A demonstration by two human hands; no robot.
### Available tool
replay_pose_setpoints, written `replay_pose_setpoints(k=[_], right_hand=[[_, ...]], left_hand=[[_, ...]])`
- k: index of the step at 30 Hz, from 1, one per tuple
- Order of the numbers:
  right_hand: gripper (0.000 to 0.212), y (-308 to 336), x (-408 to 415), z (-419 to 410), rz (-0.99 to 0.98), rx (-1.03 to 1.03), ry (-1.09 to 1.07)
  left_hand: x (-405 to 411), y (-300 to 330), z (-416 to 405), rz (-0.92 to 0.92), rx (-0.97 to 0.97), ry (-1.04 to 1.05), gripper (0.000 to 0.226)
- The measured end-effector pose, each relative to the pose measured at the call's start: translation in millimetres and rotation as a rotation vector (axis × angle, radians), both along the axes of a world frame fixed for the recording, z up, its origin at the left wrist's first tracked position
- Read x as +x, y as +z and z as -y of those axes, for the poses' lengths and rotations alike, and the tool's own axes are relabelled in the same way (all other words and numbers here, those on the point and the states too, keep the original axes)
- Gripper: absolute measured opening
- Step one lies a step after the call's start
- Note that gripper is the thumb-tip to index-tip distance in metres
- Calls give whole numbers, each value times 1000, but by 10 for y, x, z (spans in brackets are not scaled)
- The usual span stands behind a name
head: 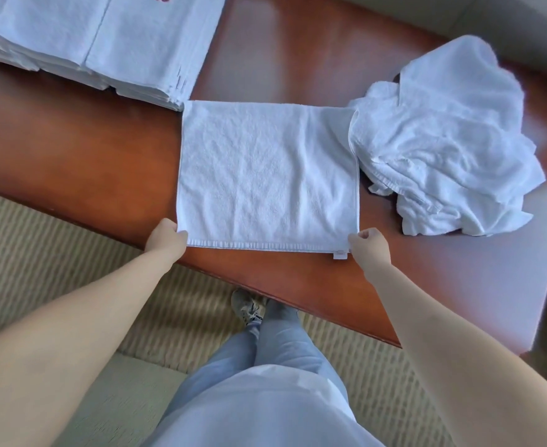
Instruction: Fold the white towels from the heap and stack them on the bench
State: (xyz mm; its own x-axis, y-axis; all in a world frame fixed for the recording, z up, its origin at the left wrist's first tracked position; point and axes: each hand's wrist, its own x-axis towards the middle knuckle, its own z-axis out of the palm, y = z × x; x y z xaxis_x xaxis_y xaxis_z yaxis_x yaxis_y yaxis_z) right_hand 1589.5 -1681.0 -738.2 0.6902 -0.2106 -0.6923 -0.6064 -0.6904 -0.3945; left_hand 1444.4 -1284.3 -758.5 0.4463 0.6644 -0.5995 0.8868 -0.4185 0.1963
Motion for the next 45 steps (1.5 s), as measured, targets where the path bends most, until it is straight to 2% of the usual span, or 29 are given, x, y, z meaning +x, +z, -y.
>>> replay_pose_setpoints(k=[2, 5, 8, 13, 20, 23, 27, 33, 40, 42, 45], right_hand=[[11, 34, -31, 80, 70, -49, 41], [9, -21, -93, 182, 61, -128, 181], [12, -102, -138, 159, 89, -177, 222], [15, -116, -156, 61, 75, -89, 155], [19, -101, -101, 45, 59, 6, -30], [17, -97, -97, 56, 37, 125, -98], [22, -55, -58, 94, 42, 134, -51], [16, 121, -3, 185, 51, 59, -4], [11, 594, 24, 208, 65, 52, 43], [4, 774, 21, 180, 43, 103, -8], [25, 1171, 182, 83, 89, 303, -197]], left_hand=[[-18, -3, -9, -11, 10, -20, 18], [-26, -8, -5, -48, 18, -56, 23], [-25, -18, 14, -64, 29, -68, 26], [-32, -14, 44, -11, -34, -57, 17], [-46, -10, 28, 6, -59, -29, 23], [-58, -6, 20, 5, -62, -14, 27], [-80, 25, -10, 45, -122, 26, 27], [-57, 181, -109, 139, -250, 214, 14], [-21, 704, -161, 282, -426, 529, 4], [16, 902, -171, 335, -525, 642, 4], [219, 1312, -249, 492, -710, 738, 15]])
